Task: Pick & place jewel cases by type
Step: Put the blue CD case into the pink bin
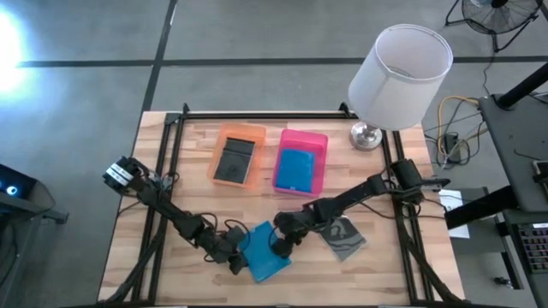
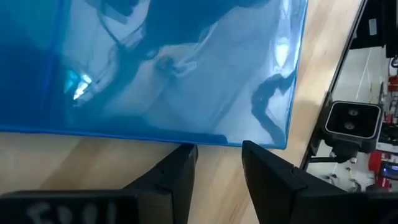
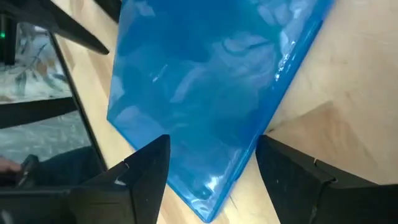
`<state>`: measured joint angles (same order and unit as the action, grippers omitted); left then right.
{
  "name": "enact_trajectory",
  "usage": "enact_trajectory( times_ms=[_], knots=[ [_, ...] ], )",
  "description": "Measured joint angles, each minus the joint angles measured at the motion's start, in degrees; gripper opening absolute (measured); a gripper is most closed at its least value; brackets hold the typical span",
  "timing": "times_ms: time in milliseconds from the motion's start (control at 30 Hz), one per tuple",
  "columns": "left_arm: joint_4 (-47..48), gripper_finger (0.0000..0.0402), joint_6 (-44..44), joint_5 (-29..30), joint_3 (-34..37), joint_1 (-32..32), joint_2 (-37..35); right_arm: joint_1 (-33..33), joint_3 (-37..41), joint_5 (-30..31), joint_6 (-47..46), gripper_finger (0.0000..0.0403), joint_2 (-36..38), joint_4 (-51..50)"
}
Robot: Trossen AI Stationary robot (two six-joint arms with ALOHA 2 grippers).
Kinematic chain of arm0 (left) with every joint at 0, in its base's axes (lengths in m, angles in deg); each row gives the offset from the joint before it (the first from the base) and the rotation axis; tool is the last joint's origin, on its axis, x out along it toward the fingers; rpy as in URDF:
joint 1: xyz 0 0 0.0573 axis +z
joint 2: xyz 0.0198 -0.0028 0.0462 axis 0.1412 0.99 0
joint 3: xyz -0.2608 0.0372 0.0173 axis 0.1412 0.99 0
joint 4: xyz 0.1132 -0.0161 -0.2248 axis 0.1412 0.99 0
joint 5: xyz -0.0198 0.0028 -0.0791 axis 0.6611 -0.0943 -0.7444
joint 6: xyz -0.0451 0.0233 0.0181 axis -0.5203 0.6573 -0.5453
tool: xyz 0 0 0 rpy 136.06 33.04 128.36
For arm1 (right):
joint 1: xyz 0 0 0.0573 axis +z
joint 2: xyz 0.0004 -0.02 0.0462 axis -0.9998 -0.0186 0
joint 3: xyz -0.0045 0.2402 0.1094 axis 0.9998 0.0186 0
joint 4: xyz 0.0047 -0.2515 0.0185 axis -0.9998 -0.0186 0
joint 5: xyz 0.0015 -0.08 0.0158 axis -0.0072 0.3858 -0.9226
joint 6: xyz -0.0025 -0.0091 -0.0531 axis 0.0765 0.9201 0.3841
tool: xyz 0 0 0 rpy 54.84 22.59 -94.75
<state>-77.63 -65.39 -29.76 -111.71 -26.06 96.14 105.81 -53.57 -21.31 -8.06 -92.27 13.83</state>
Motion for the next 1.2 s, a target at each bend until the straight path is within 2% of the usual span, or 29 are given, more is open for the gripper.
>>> enact_trajectory(
  times_ms=[133,267,400,567,800,900,1100,1200],
  knots=[
    [-0.20,0.0122,0.11,0.68,1.07,-0.80,0.04,-0.20,0.33,-1.26,0.17,0.0228,2.93,0.39],
    [0.02,0.0122,0.07,1.03,2.02,-1.47,0.07,0.26,0.77,-2.04,0.18,0.0228,3.64,4.93],
    [0.13,0.0122,0.26,1.18,2.28,-1.51,0.11,0.10,0.81,2.01,-2.26,0.0228,3.31,13.74],
    [-0.31,0.0122,0.50,1.86,2.32,-1.51,0.13,0.13,-1.50,6.95,-5.12,0.0228,0.41,13.70],
    [-0.46,0.0122,0.44,2.73,2.30,-1.42,0.15,0.21,-5.82,1.09,-6.70,0.0220,-4.92,11.79],
    [-0.57,0.0122,-0.16,3.37,2.31,-1.53,0.06,0.41,-6.27,1.18,-5.15,0.0184,-4.81,8.31],
    [1.05,0.0122,5.42,13.03,2.76,-3.66,-5.08,0.29,-3.25,4.99,-5.06,0.0040,-1.46,5.61],
    [5.52,0.0122,8.26,16.76,2.63,-4.04,-9.36,0.57,-0.35,11.42,-7.46,0.0018,3.24,2.16]
  ],
)
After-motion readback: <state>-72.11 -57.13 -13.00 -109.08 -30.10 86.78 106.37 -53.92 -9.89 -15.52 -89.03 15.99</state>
